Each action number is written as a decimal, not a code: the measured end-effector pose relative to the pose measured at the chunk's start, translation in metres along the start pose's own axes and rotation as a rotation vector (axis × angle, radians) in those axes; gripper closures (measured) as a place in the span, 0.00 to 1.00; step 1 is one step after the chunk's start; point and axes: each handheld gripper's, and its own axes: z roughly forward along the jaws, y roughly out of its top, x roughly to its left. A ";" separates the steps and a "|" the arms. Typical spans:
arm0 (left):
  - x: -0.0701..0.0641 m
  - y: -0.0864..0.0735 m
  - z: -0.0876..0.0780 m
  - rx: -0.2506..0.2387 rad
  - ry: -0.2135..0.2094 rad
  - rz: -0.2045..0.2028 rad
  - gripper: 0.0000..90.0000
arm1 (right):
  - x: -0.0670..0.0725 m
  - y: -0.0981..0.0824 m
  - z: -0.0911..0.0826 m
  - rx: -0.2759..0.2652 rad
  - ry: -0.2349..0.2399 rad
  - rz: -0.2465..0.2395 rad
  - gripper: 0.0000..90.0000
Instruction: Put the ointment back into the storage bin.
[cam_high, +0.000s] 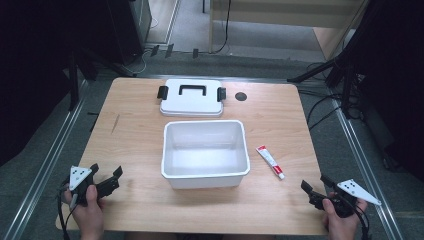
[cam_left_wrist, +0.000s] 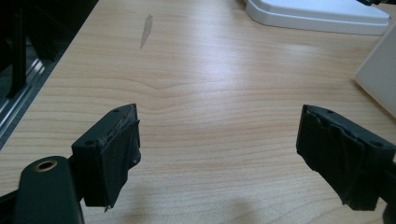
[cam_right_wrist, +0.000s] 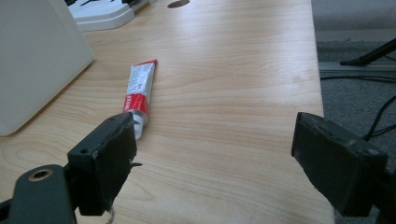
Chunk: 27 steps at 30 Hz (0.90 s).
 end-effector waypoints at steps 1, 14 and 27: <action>0.000 0.000 0.000 -0.001 0.000 0.000 0.16 | 0.000 0.000 0.001 0.004 0.002 -0.001 0.16; 0.000 0.000 0.000 0.001 -0.001 -0.002 0.16 | 0.012 0.015 0.015 0.153 -0.004 -0.040 0.16; 0.001 0.000 0.000 0.002 -0.005 -0.010 0.16 | 0.035 0.050 0.040 0.391 -0.007 -0.148 0.17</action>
